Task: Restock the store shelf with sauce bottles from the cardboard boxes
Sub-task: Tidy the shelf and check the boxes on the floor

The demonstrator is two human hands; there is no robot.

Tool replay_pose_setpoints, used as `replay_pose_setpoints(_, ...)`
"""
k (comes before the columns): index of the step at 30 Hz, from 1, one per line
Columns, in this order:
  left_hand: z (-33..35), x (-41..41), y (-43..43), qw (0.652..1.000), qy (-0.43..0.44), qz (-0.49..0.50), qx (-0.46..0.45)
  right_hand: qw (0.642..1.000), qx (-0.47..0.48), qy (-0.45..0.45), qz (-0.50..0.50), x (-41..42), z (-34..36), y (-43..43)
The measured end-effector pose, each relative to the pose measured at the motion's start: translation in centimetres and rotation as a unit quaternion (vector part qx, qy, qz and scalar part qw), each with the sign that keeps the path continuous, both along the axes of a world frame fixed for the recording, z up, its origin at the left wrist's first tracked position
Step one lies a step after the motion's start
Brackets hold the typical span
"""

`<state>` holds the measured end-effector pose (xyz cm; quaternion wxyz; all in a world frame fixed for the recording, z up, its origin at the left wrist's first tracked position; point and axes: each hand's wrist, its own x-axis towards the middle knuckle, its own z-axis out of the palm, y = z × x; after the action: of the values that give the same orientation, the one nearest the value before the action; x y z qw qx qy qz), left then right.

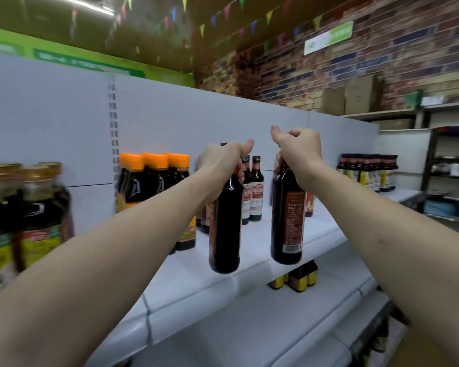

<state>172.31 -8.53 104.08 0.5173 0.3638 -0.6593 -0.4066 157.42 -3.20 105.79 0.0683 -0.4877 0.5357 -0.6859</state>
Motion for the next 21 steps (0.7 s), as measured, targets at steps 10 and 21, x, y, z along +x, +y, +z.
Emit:
replay_pose_setpoints(10,-2.1,-10.3,-9.3,1.000,-0.020,-0.004,0.014,1.000,0.015,-0.017,0.011,-8.8,-0.8,-8.9)
replay_pose_setpoints(21,-3.4,-16.9,-12.8,0.990,-0.001,0.140,0.034,0.980,0.050,-0.011,0.192,-17.1,-3.0,-18.0)
